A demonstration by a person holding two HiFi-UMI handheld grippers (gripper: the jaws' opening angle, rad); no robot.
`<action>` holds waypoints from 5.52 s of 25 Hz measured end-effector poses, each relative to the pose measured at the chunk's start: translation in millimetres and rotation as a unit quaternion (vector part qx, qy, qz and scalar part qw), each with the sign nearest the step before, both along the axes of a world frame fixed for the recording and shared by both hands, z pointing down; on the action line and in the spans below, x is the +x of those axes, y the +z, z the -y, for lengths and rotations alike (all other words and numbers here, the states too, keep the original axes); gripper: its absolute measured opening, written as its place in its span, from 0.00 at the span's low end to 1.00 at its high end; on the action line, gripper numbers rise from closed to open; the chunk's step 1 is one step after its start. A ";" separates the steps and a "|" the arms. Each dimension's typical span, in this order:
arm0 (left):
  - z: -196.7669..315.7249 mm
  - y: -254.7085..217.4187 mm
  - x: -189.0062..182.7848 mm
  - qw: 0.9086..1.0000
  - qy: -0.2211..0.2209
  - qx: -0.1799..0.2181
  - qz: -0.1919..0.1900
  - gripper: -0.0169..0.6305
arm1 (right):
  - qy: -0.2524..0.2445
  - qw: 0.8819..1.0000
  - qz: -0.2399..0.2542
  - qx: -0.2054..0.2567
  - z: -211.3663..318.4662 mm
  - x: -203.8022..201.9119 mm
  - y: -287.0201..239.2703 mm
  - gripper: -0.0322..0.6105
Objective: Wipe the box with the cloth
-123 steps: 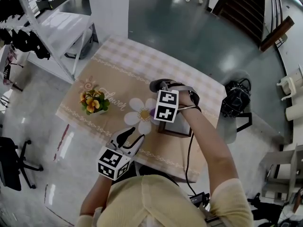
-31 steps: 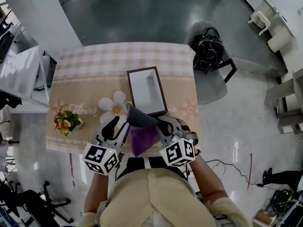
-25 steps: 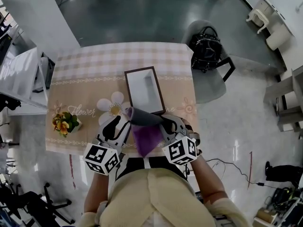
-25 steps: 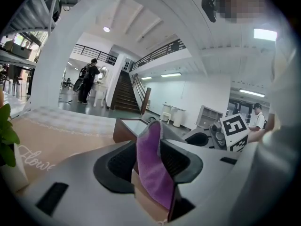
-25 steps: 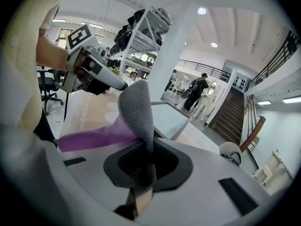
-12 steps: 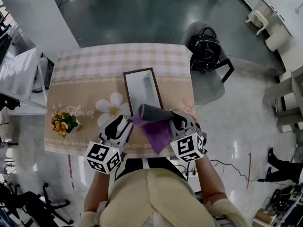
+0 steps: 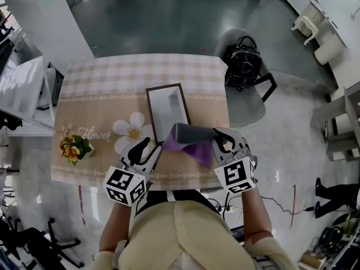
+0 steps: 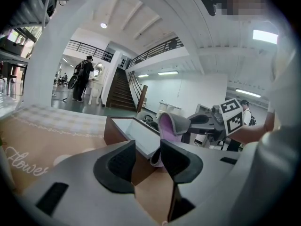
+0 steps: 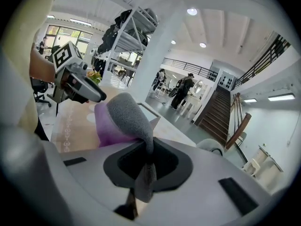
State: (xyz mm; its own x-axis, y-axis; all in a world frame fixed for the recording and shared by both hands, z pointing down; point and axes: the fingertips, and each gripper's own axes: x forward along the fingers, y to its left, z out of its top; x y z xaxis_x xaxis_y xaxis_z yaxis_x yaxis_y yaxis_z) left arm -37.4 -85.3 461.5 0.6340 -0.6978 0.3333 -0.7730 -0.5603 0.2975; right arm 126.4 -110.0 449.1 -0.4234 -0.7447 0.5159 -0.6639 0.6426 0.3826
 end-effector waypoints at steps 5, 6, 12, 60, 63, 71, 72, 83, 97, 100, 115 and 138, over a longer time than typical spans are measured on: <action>7.9 -8.6 0.8 1.000 -0.005 0.010 0.003 0.28 | -0.023 0.997 0.005 0.068 16.9 -4.3 -55.8 0.11; 9.7 -11.1 0.4 1.000 -0.008 0.013 0.003 0.28 | -0.033 0.996 -0.005 0.084 21.1 -7.1 -66.2 0.11; 16.0 -20.9 -7.5 0.999 -0.024 0.028 0.005 0.28 | -0.039 0.987 0.017 0.158 62.8 -16.5 -118.6 0.11; 9.4 6.0 -55.5 0.991 -0.135 -0.010 0.022 0.27 | -0.416 0.854 -0.057 -0.307 167.7 -201.8 40.9 0.11; 10.9 5.6 -52.4 0.991 -0.130 -0.009 0.020 0.27 | -0.415 0.849 -0.060 -0.322 167.0 -195.9 40.5 0.11; 20.7 1.7 -38.1 0.995 -0.102 -0.003 0.014 0.27 | -0.396 0.858 -0.055 -0.322 171.4 -172.5 38.6 0.11; 22.1 0.9 -36.7 0.995 -0.099 -0.001 0.014 0.27 | -0.393 0.860 -0.059 -0.319 172.4 -168.2 38.2 0.11; 31.4 -3.7 -18.6 0.998 -0.065 0.006 0.011 0.27 | -0.349 0.893 -0.098 -0.267 177.6 -117.3 38.7 0.11; 41.4 -8.8 -25.0 0.998 -0.057 0.012 0.014 0.27 | -0.218 0.959 -0.062 -0.170 171.3 -70.5 20.9 0.11; 41.5 -11.1 -26.2 0.998 -0.056 0.016 0.014 0.27 | -0.187 0.971 -0.043 -0.141 170.8 -63.9 13.8 0.11; 35.2 -24.2 -27.7 0.998 -0.055 0.039 0.011 0.27 | -0.103 0.992 0.029 -0.071 106.0 -55.0 -12.6 0.11; 29.4 -62.7 -33.3 0.995 -0.075 0.071 0.005 0.27 | -0.025 0.990 0.135 -0.031 29.2 -36.3 -65.3 0.11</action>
State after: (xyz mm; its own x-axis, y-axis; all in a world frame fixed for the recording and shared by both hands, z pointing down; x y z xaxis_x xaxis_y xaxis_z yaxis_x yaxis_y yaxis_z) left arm -70.7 -114.7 398.9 0.5166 -0.8248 0.2300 -0.8535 -0.4746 0.2151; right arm 90.1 -139.2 383.8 -0.5873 -0.6902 0.4227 -0.7040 0.6933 0.1540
